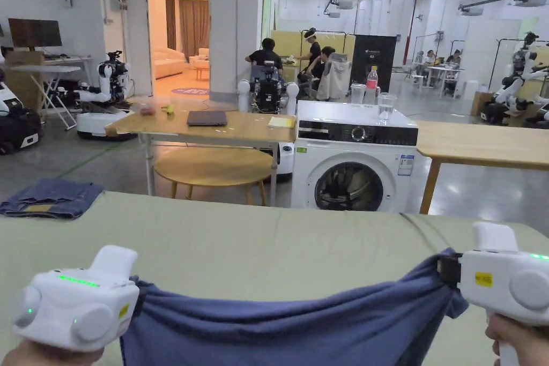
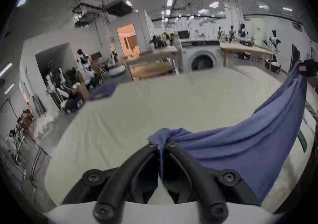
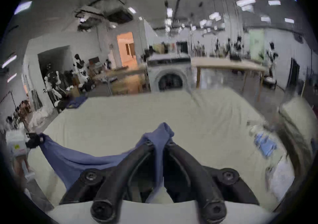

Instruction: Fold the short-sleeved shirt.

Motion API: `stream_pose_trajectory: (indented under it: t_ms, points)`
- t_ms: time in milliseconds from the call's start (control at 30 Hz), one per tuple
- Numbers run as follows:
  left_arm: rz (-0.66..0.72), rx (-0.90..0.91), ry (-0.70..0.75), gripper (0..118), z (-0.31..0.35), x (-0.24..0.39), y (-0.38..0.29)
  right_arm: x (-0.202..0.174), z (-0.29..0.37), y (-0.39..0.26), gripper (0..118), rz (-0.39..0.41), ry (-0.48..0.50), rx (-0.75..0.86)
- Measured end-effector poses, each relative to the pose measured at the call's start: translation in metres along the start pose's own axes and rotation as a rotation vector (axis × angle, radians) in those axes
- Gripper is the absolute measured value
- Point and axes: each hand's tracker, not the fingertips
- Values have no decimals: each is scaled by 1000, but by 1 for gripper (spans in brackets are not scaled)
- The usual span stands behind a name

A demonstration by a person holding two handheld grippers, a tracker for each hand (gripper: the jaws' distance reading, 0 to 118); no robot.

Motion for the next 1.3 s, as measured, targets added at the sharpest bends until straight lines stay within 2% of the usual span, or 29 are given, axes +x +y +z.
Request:
stream_pose_trajectory:
  t_ms: [300, 433, 533, 800, 867, 900, 1000, 1167, 1233, 1300]
  points:
    - [30, 261, 89, 0, 41, -18, 164, -23, 31, 123, 4, 113, -97, 312]
    - [31, 332, 104, 0, 57, -21, 209, -24, 32, 151, 4, 82, -84, 338]
    - [19, 339, 108, 0, 49, -20, 213, -23, 20, 147, 4, 83, -95, 342]
    - [17, 176, 95, 0, -22, -1, 131, -12, -47, 61, 4, 53, -136, 187]
    - [20, 120, 51, 0, -30, 5, 102, -1, -57, 35, 4, 7, -114, 118]
    - [3, 116, 52, 0, -30, 6, 90, 3, -57, 22, 4, 9, -108, 87]
    - [4, 123, 30, 0, -10, 9, 50, 11, -42, -20, 4, 39, -132, 76]
    - [-35, 88, -7, 0, 34, 12, -33, 23, 3, -99, 4, 49, -111, 4]
    - [-76, 21, -25, 0, 46, 18, -79, 23, 21, -141, 5, 47, -104, -35]
    - [-55, -53, -29, 0, 46, 18, -134, 25, 34, -190, 5, 66, -98, -97]
